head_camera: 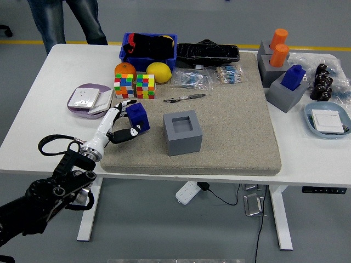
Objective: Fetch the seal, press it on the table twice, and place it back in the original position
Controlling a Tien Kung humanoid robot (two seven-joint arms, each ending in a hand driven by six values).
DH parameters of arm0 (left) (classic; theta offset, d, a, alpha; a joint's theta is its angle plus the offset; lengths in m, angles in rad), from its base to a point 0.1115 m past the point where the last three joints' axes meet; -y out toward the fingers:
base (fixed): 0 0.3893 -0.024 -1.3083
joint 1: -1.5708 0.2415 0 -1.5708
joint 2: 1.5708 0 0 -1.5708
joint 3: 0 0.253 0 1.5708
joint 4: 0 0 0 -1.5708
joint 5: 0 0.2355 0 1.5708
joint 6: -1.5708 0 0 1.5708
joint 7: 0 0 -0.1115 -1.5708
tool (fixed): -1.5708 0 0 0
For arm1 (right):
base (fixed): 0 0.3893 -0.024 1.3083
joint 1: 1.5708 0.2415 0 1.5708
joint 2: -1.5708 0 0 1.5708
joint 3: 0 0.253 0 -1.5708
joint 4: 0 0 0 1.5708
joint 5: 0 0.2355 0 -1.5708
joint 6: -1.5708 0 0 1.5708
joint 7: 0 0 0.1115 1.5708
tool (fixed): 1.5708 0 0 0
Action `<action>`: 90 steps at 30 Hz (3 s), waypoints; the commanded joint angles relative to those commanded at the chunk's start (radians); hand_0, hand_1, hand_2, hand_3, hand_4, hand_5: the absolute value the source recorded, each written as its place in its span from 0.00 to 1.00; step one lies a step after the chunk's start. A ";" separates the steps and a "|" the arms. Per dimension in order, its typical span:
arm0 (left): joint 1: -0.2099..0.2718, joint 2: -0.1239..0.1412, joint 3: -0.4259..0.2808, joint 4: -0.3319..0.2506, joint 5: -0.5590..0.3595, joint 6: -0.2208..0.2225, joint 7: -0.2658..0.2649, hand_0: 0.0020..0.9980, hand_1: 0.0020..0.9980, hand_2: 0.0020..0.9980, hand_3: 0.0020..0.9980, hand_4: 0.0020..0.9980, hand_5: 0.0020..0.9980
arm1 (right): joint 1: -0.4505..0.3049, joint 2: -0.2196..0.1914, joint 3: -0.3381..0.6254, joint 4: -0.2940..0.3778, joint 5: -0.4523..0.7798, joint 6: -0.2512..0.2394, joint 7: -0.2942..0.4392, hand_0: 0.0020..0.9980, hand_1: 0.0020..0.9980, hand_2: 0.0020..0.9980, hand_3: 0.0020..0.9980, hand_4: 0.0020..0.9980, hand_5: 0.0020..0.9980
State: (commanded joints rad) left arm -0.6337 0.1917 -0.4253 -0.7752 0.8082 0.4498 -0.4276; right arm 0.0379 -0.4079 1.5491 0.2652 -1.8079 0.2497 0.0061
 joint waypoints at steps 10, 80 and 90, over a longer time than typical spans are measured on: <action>-0.033 0.055 -0.073 -0.196 0.100 -0.020 0.058 0.83 0.53 0.47 0.86 0.47 0.00 | -0.001 -0.005 0.009 0.000 -0.004 -0.001 0.000 0.80 0.71 0.69 0.65 0.78 0.54; -0.138 0.009 0.133 -0.195 0.160 -0.079 0.160 0.83 0.53 0.47 0.86 0.45 0.00 | 0.006 -0.008 0.010 0.001 -0.003 0.002 0.001 0.80 0.71 0.69 0.65 0.79 0.54; -0.141 0.027 0.124 -0.219 0.184 -0.087 0.190 0.83 0.53 0.47 0.87 0.45 0.00 | 0.006 -0.013 0.016 0.000 -0.008 0.001 0.002 0.80 0.71 0.69 0.65 0.79 0.54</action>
State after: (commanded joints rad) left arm -0.7748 0.2191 -0.3009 -0.9944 0.9921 0.3624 -0.2375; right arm 0.0437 -0.4207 1.5653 0.2653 -1.8159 0.2504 0.0082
